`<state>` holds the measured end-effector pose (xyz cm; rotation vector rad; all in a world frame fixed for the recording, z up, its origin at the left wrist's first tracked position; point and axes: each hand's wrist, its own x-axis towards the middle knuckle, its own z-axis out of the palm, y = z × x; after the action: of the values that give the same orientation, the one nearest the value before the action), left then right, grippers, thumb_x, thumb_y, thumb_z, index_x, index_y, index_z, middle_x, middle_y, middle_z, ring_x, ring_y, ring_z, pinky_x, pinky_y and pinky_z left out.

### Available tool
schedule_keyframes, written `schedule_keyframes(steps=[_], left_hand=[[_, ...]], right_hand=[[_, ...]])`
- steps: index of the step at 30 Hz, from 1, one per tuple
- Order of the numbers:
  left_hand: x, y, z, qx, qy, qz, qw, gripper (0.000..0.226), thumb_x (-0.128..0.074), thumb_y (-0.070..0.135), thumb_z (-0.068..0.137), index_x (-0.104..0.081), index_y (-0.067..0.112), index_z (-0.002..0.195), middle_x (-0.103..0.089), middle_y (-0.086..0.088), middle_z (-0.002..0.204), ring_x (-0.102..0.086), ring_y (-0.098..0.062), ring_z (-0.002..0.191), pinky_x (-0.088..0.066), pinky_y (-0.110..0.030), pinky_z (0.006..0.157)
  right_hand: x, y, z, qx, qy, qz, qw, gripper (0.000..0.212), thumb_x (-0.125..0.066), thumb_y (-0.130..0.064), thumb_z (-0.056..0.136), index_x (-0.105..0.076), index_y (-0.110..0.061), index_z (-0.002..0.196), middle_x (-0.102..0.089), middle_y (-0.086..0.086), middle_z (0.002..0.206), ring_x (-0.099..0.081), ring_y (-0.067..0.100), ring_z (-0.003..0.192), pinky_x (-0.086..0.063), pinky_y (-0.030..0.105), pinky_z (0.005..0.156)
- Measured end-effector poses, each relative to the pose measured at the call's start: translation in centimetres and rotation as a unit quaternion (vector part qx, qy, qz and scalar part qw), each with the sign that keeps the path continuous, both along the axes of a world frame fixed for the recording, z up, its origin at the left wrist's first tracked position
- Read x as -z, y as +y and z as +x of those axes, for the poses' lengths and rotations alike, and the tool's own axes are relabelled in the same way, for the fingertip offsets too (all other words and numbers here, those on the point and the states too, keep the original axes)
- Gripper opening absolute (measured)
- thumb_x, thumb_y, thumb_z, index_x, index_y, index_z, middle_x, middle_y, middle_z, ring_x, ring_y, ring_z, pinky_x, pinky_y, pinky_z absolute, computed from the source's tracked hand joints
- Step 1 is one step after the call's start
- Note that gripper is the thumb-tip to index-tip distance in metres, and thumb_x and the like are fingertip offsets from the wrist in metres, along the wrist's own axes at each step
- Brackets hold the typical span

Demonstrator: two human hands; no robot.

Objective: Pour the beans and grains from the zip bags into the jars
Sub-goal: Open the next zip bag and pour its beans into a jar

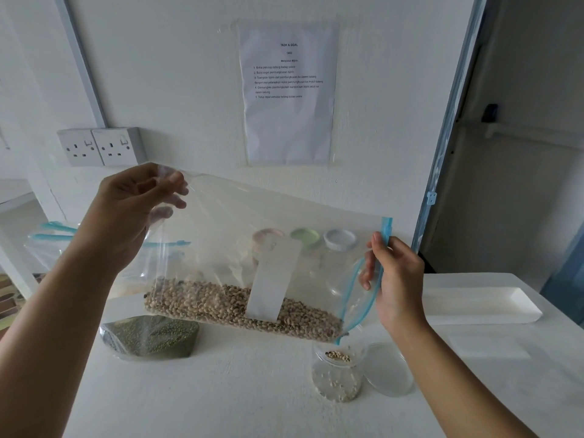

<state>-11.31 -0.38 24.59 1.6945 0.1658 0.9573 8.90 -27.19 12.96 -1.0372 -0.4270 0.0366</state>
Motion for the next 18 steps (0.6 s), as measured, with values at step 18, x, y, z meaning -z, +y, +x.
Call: schedule_keyframes(steps=[18], left_hand=[[-0.38, 0.15, 0.5, 0.002, 0.007, 0.005, 1.0, 0.012, -0.073, 0.035, 0.081, -0.075, 0.023, 0.081, -0.069, 0.0, 0.084, -0.063, -0.014, 0.077, -0.045, -0.029, 0.074]], right_hand=[[0.29, -0.15, 0.0, 0.004, -0.008, -0.008, 1.0, 0.029, -0.067, -0.031, 0.091, -0.065, -0.007, 0.074, -0.047, 0.008, 0.057, -0.038, 0.02, 0.048, -0.035, 0.029, 0.045]])
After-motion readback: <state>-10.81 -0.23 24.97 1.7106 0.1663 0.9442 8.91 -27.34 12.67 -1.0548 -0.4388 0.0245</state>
